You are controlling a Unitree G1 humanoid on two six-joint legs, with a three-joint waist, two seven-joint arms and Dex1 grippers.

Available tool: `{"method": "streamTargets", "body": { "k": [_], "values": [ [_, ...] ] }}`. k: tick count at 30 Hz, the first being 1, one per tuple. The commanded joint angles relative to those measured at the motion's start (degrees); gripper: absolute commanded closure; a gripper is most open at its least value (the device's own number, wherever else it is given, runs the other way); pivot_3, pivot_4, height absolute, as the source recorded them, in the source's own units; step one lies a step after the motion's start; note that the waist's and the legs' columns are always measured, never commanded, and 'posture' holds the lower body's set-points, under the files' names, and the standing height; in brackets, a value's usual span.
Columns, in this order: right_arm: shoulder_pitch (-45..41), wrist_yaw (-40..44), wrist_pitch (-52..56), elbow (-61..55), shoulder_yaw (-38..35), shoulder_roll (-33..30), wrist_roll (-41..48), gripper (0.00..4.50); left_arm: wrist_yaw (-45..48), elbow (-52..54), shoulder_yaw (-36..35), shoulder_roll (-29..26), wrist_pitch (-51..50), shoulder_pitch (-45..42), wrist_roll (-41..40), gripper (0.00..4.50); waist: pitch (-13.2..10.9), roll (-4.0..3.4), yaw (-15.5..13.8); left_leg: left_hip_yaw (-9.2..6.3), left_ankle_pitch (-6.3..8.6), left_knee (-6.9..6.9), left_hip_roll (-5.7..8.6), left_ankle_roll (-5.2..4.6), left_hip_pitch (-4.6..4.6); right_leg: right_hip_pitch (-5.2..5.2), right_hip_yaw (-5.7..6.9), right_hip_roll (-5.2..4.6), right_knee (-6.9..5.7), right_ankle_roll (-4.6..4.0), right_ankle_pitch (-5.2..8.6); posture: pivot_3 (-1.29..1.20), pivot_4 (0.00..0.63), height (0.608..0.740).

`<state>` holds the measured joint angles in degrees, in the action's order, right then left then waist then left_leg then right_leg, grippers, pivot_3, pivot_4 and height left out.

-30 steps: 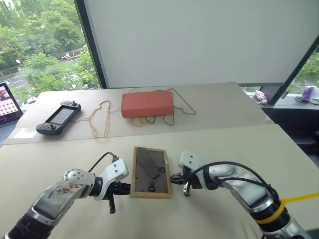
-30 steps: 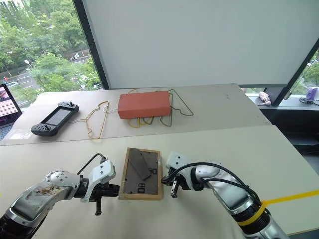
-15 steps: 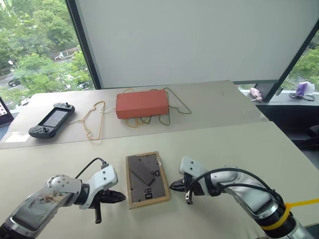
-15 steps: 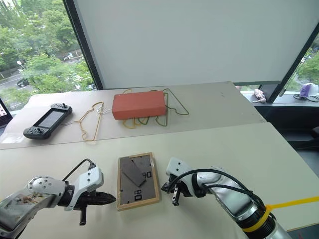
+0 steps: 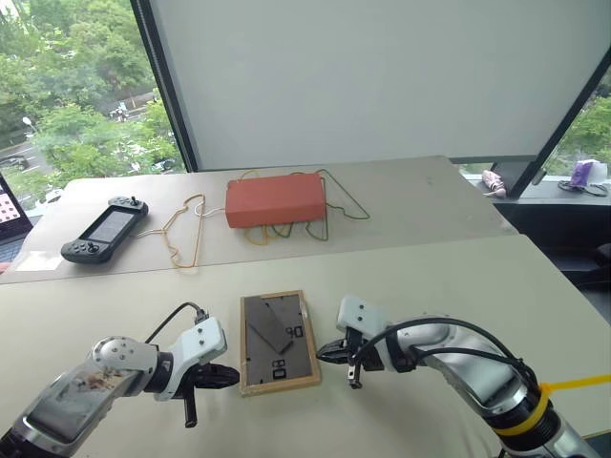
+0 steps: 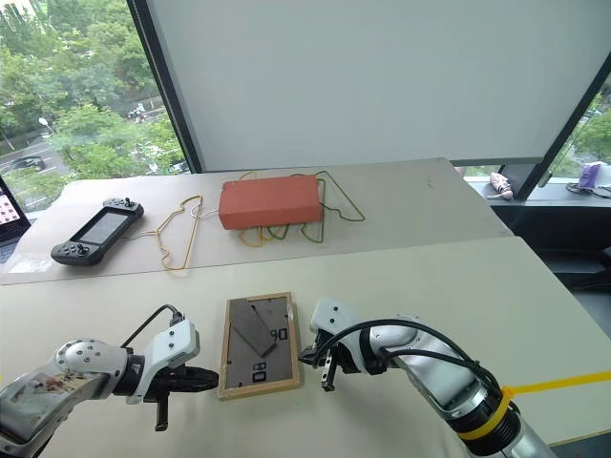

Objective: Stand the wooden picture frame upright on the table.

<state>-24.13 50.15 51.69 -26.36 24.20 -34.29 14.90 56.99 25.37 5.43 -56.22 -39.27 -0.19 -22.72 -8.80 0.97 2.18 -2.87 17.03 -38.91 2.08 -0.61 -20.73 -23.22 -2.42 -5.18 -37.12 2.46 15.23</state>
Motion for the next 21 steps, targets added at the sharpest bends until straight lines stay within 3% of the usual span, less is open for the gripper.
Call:
{"method": "streamTargets", "body": {
  "k": [1, 7, 9, 10, 12, 14, 18, 21],
  "values": [
    [0.6, 0.5, -0.3, -2.1, -0.8, -1.0, 1.3, 4.49, -0.8, -5.3, -0.4, -2.5, 1.4, 2.3, 4.1, 4.50, 0.0, 0.00, 0.1, 0.00, 0.00, 0.00, 0.00, 0.00, 0.01, 0.00, 0.00, 0.01, 0.00, -0.01, 0.00, 0.00, 0.150, 0.740],
    [2.3, 0.7, -1.8, -1.4, -1.8, -2.9, 0.9, 4.49, 2.1, -6.2, -5.7, -4.8, 9.9, 3.6, 3.4, 4.50, 0.0, 0.00, 0.3, 0.00, 0.00, 0.04, -0.04, 0.00, 0.00, -0.08, 0.00, 0.07, 0.00, -0.10, -0.06, 0.00, 0.150, 0.740],
    [3.4, 0.8, -2.6, -1.3, -2.8, -2.9, 1.5, 4.49, 3.5, -7.8, -8.4, -3.9, 21.5, 5.4, 5.3, 4.50, 0.0, -0.01, 0.3, 0.00, 0.00, 0.04, -0.06, 0.00, -0.03, -0.13, 0.00, 0.07, 0.00, -0.11, -0.06, 0.00, 0.150, 0.740],
    [3.8, 0.9, -3.0, -1.4, -3.4, -2.8, 2.0, 4.50, 4.4, -8.6, -9.8, -2.9, 26.2, 5.9, 5.4, 3.97, 0.0, 0.00, 0.3, 0.01, 0.00, 0.04, -0.04, 0.00, -0.09, -0.20, 0.00, 0.04, 0.02, -0.11, -0.06, 0.00, 0.150, 0.740],
    [5.0, 1.5, -5.2, -1.8, -5.3, -2.4, 3.2, 4.50, 4.9, -14.9, -9.9, -1.4, 51.0, 5.2, 11.8, 3.52, 0.0, 0.01, -0.2, 0.02, -0.02, 0.02, -0.01, 0.04, -0.38, -0.47, 0.01, -0.05, 0.01, -0.13, -0.07, 0.00, 0.150, 0.740],
    [5.6, 2.5, -6.2, -2.1, -6.1, -2.5, 4.4, 4.50, 2.7, -22.5, -9.3, 1.5, 68.8, 1.5, 16.7, 2.73, 0.0, 0.02, -0.9, 0.07, -0.10, -0.02, 0.05, 0.18, -0.75, -0.88, 0.03, -0.16, 0.02, -0.27, -0.17, 0.00, 0.150, 0.740],
    [4.5, 2.5, -6.8, 0.5, -4.8, -2.2, 3.6, 4.50, -5.7, -36.8, -7.6, 5.9, 93.2, -9.2, 28.7, 1.29, -0.1, 0.06, -2.2, 0.04, -0.15, -0.15, 0.14, 0.25, -1.10, -1.04, 0.22, -0.23, 0.11, -0.28, -0.26, 0.00, 0.150, 0.740],
    [2.5, 1.5, -4.4, 2.7, -4.9, -0.4, 4.4, 4.50, -10.7, -44.6, -6.5, 8.0, 102.5, -13.7, 34.2, 0.15, -0.1, 0.10, -2.1, 0.06, -0.15, -0.22, 0.19, 0.24, -1.16, -1.04, 0.22, -0.19, 0.12, -0.23, -0.34, 0.00, 0.150, 0.740]
  ]
}}
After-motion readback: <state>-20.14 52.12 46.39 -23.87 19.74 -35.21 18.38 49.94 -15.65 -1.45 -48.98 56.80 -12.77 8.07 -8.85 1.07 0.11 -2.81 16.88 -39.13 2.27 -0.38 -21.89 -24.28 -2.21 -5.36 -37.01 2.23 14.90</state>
